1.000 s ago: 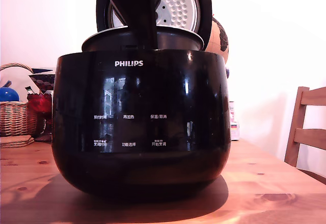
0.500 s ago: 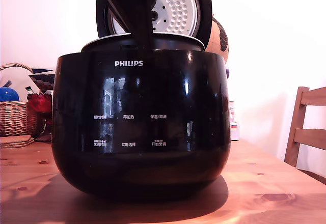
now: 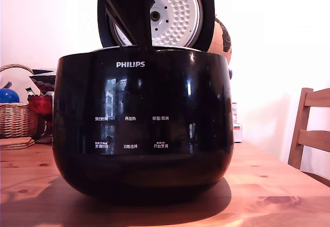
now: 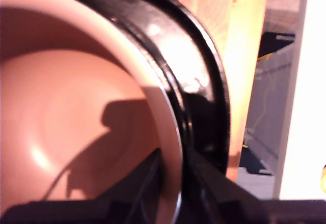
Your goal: Place the pot you are holding inside the rice cooker
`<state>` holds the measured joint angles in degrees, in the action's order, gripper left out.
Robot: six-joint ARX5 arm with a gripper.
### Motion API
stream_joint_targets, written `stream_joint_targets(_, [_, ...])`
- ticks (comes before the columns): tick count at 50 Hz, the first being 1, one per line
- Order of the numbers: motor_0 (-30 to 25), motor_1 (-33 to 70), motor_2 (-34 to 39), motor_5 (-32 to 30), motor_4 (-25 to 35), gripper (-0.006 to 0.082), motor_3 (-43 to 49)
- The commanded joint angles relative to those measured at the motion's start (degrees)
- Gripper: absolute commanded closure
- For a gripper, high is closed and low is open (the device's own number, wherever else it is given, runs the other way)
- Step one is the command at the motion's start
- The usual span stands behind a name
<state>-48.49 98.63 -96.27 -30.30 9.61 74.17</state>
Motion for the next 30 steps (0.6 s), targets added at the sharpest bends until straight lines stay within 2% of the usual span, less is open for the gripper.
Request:
stream_joint_targets(1, [-0.5,0.3,-0.2,0.4,1.7,0.0617,1.7])
stream_joint_targets(16, [-0.2,0.3,-6.5,1.4,2.0,0.0625,3.4])
stream_joint_targets(18, [-0.1,0.3,-7.4,1.5,1.7,0.0649,3.5])
stream_joint_targets(24, [0.6,0.3,-9.6,1.5,-0.1,0.0793,3.5])
stream_joint_targets(30, [2.5,0.3,-10.6,4.1,-2.6,0.0788,3.5])
